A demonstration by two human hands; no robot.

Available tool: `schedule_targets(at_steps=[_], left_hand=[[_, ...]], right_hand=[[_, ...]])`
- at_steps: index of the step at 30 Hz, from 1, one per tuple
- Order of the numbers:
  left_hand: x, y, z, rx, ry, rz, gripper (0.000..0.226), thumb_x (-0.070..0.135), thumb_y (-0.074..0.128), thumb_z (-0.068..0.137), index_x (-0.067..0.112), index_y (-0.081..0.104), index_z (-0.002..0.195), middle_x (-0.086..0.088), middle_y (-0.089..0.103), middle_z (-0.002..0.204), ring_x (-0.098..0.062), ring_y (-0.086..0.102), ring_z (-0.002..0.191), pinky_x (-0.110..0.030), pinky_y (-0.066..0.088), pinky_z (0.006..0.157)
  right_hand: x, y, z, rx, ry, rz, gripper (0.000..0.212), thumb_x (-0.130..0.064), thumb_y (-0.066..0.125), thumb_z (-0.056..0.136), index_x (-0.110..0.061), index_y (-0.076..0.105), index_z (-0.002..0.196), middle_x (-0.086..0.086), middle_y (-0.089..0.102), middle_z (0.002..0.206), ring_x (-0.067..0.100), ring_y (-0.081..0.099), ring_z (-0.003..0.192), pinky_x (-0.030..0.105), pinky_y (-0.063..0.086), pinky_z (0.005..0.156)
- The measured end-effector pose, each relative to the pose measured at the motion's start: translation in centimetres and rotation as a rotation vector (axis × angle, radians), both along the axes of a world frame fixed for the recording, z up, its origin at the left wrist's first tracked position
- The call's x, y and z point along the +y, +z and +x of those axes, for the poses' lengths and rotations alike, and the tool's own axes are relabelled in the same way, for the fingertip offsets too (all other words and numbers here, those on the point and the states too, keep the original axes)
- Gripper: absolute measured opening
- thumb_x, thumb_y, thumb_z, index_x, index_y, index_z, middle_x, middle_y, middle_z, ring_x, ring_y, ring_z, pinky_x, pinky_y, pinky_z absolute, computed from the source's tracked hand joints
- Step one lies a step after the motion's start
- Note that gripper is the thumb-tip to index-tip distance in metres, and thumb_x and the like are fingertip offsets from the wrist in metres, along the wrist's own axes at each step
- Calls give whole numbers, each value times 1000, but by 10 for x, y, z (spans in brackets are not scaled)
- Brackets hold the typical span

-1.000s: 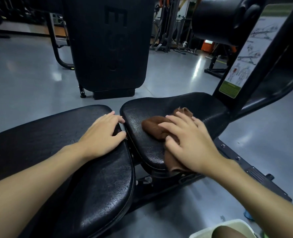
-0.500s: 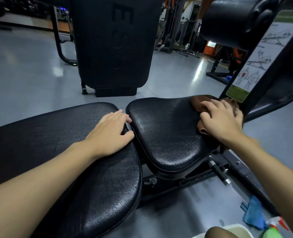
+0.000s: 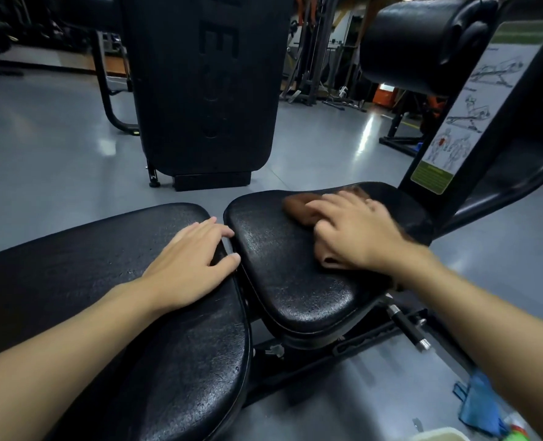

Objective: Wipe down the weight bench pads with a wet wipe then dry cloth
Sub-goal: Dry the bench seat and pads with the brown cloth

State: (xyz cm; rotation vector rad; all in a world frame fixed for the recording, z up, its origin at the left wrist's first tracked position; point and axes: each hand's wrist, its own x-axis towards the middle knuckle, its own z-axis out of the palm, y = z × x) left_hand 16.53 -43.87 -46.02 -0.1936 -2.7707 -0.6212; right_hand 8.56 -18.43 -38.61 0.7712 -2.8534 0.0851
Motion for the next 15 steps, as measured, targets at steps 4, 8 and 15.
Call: schedule_targets(at_steps=[4, 8, 15], left_hand=[[4, 3, 2, 2, 13, 8, 60, 61, 50, 88, 29, 44, 138, 11, 36, 153, -2, 11, 146, -17, 3, 110], [4, 2, 1, 8, 13, 6, 67, 68, 50, 85, 28, 43, 138, 13, 37, 152, -1, 11, 146, -16, 2, 110], [7, 5, 5, -17, 46, 34, 68, 66, 56, 84, 26, 43, 138, 8, 36, 152, -8, 17, 146, -21, 10, 113]], right_hand=[[39, 7, -68, -29, -348, -24, 57, -50, 25, 86, -41, 42, 139, -1, 44, 149, 26, 36, 137, 56, 25, 109], [21, 9, -82, -65, -495, 9, 53, -45, 29, 90, -33, 40, 140, 10, 40, 148, 38, 31, 136, 66, 19, 107], [-76, -14, -38, -42, -186, 126, 51, -47, 31, 88, -37, 43, 137, 7, 40, 149, 34, 29, 139, 66, 16, 108]])
